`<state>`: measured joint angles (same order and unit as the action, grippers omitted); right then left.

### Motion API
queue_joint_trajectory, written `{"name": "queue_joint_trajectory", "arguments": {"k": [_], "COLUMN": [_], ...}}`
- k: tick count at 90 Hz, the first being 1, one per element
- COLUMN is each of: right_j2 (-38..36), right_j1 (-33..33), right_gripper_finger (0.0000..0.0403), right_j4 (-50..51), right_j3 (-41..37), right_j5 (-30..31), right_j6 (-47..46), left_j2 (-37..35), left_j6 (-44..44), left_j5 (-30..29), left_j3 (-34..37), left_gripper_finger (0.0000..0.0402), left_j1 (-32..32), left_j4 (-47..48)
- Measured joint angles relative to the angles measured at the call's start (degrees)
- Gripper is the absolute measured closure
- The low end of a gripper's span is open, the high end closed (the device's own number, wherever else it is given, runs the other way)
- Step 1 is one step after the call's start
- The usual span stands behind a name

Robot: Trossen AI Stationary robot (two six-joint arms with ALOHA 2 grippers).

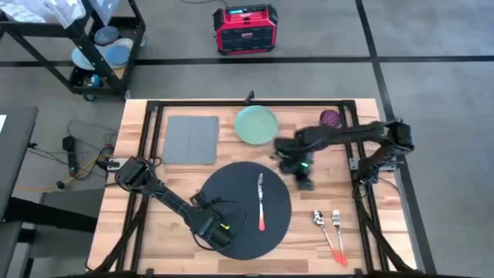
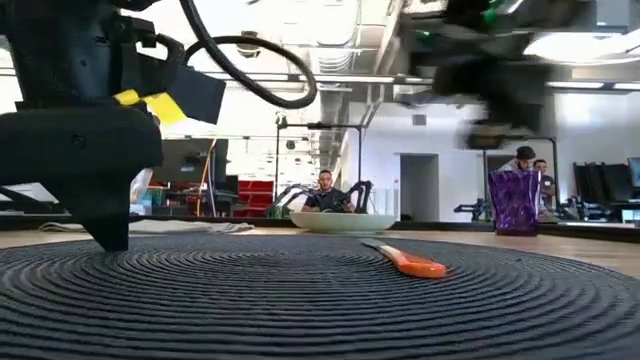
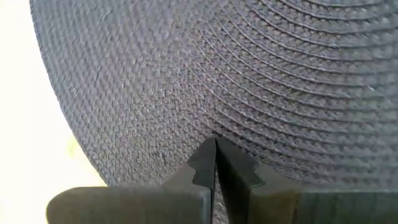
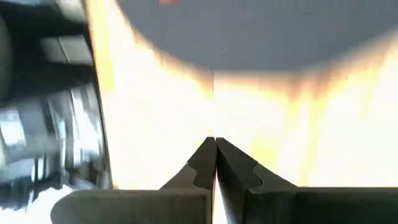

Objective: Set table place
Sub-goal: Put the orange spoon on the dark gray placemat to the right of the orange table knife

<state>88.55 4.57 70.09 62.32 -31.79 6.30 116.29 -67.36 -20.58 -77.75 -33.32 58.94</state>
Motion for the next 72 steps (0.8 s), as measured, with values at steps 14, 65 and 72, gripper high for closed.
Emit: {"name": "queue_joint_trajectory", "arguments": {"k": [14, 65, 72], "right_j2": [-14.0, -32.8, -31.0], "right_j1": [-7.2, -49.4, -50.0], "right_gripper_finger": [0.0403, 0.0403, 0.0403], "right_j4": [-0.1, -84.2, -88.8], "right_j3": [-10.5, -39.8, -40.1], "right_j5": [1.1, 24.2, 24.9], "right_j6": [-14.3, -74.5, -67.0], "left_j2": [0.0, 0.0, 0.0], "left_j6": [1.3, 10.9, 8.9], "left_j5": [0.1, -0.1, -0.1], "left_j3": [-0.1, 0.0, 0.0], "left_gripper_finger": [0.0401, 0.0401, 0.0401], "left_j1": [0.0, 0.1, 0.4], "left_j4": [-0.1, -0.1, 0.0]}}
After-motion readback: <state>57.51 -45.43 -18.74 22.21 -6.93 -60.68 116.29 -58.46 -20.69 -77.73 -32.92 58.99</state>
